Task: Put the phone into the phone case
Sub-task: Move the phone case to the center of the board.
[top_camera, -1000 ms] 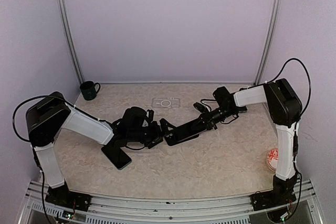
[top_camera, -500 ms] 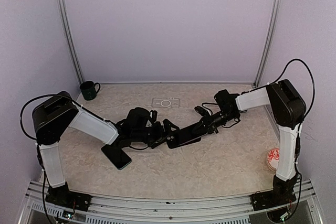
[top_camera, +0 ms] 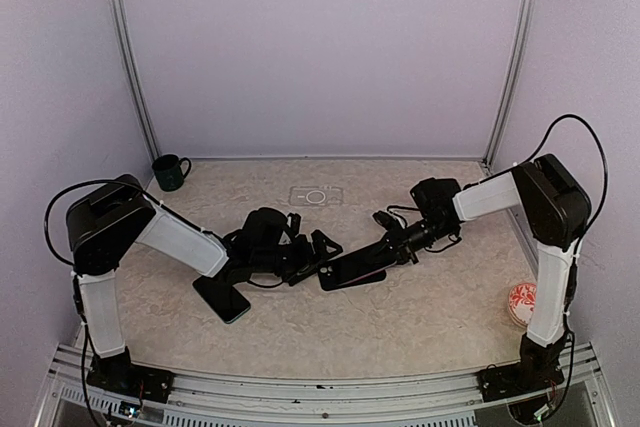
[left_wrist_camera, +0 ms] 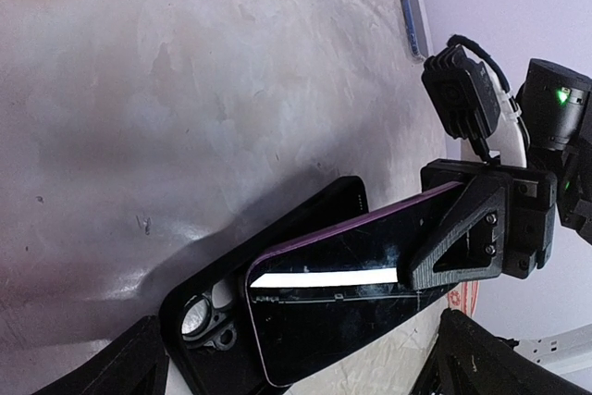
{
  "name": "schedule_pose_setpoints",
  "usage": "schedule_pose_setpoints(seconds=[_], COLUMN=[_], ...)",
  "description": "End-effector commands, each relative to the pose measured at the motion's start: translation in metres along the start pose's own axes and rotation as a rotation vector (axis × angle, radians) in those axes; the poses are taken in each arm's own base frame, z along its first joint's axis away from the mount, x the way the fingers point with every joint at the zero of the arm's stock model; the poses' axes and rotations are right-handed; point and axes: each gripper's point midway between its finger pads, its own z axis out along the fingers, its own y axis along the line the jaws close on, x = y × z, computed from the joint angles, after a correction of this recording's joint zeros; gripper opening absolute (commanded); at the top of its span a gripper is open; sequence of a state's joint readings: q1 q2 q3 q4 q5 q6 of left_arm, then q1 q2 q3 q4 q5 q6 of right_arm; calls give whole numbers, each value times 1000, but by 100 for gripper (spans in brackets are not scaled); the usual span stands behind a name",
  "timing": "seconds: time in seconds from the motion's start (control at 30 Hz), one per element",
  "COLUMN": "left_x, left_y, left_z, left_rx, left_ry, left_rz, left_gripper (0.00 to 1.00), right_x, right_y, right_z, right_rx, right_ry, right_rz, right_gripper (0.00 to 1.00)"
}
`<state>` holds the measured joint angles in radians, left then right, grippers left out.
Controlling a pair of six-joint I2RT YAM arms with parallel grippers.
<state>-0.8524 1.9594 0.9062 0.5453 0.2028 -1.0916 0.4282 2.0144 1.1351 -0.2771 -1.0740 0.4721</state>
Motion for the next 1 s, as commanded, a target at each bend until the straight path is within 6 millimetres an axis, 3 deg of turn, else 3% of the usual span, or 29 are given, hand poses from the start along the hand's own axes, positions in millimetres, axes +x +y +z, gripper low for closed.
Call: schedule_pose_setpoints(seconds=[0.0,0.6,0.97], left_x=[-1,7,21], left_y=[-11,-20,-33], left_z=[5,14,7], left_rx=[39,67,80], left_ry=[4,28,36], left_rz=[22,10,-4], left_gripper=[99,99,99], right_x=[-1,-3,-3], right_y=[0,-11,-13], right_z=[9,23,28], right_rx=[-45,-82,-101], right_ry=[22,52,-9], right_rz=[-3,27,70], right_gripper=[0,0,0])
